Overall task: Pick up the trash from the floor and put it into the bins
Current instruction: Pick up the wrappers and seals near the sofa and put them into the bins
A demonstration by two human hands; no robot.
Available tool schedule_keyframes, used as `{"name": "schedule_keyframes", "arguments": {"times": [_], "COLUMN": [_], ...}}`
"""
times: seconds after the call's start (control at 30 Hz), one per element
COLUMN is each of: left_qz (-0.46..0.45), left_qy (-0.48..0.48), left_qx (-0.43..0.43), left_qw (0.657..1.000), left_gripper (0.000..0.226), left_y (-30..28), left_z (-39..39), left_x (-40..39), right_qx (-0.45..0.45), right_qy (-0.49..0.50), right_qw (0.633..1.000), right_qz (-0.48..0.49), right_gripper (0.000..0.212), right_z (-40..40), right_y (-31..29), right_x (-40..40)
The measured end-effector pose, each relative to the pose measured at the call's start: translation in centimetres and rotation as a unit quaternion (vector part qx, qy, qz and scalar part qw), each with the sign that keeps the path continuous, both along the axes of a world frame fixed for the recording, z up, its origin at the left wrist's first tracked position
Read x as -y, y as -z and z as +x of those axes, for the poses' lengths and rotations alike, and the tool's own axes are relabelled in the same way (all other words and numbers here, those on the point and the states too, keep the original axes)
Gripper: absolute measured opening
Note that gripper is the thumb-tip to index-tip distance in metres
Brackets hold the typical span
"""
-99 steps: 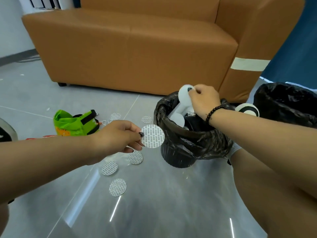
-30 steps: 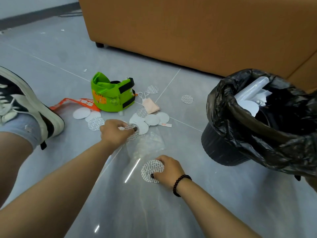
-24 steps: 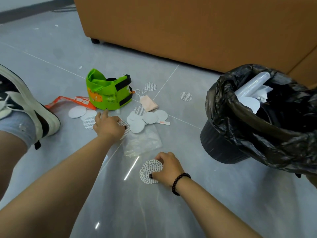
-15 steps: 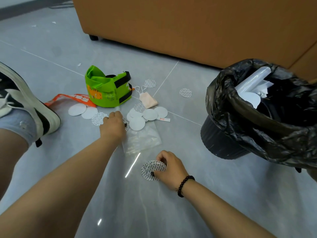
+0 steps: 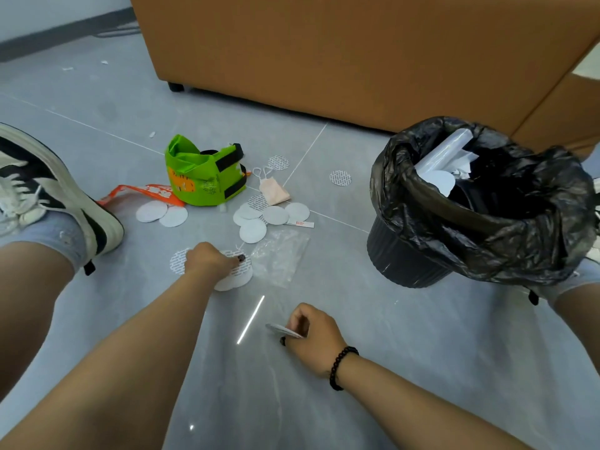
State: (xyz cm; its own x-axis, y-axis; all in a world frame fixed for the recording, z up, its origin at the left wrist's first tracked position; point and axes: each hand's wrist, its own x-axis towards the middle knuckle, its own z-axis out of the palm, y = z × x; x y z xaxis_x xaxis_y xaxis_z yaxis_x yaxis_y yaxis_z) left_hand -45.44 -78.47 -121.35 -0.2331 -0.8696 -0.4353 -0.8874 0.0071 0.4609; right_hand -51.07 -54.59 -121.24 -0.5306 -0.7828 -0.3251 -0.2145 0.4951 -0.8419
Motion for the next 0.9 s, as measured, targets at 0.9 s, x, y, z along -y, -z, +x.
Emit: {"name": "schedule_keyframes", "arguments": {"times": [0.9], "left_qz": [-0.054], "left_qy": [0.200], "left_qx": [-0.350], "left_qw": [0.914], "left_gripper": [0.029], "left_y": [-19.8], "left_z": [-14.3], "left_x": [-14.5], "right_qx": [-0.253], "right_qy": [0.225], "right_qw": [0.940], "right_qz": [-0.041], "right_gripper": [0.010], "right_z": [-20.1], "right_y": [-25.2], "right_x": [-13.1]}}
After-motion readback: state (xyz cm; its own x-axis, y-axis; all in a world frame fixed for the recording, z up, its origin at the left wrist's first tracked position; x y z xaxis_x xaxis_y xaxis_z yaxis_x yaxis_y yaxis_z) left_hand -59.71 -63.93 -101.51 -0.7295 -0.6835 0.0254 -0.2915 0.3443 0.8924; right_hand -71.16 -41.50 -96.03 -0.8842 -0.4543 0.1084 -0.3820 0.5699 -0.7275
